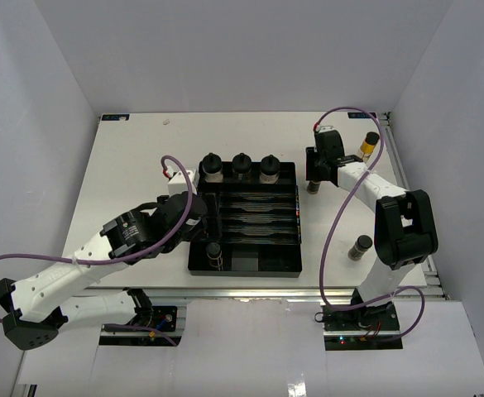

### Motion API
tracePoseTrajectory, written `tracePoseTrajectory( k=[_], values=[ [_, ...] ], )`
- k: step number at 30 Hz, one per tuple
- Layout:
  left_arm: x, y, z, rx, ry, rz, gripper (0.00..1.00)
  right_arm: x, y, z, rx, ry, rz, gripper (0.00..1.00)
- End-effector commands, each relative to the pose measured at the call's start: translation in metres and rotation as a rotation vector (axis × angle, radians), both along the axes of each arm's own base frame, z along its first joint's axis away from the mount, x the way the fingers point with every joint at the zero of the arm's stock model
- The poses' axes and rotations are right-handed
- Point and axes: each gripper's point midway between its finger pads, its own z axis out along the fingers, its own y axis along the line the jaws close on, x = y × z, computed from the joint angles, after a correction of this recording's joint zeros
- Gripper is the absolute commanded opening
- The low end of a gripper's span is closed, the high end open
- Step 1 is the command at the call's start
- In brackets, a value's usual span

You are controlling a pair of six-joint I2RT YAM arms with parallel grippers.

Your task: Organize the condiment bottles

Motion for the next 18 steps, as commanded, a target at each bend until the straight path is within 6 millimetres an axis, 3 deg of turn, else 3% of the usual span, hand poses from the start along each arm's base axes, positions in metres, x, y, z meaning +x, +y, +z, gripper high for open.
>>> tracePoseTrajectory(
  k=[1, 4, 7, 11, 15, 18],
  values=[
    [0.002, 0.003, 0.014, -0.02, -0.028, 0.004, 0.98, 0.006, 0.0, 0.041, -0.006, -0.071, -0.005, 0.26],
    [0.002, 0.001, 0.024, -0.041, -0.045, -0.007, 0.98, -0.009, 0.005, 0.062, -0.025, -0.075, 0.016, 0.1],
    [0.004, -0.006, 0.033, -0.063, -0.061, -0.027, 0.98, -0.036, 0.019, 0.094, -0.026, -0.127, 0.068, 0.08],
    [0.006, -0.013, 0.044, -0.077, -0.063, -0.041, 0.98, -0.085, 0.055, 0.121, 0.019, -0.189, 0.212, 0.08],
    [0.005, -0.018, 0.051, -0.094, -0.06, -0.058, 0.98, -0.143, 0.098, 0.126, 0.123, -0.204, 0.453, 0.08],
    [0.004, -0.016, 0.056, -0.107, -0.064, -0.051, 0.98, -0.177, 0.112, 0.12, 0.185, -0.197, 0.561, 0.08]
  ],
)
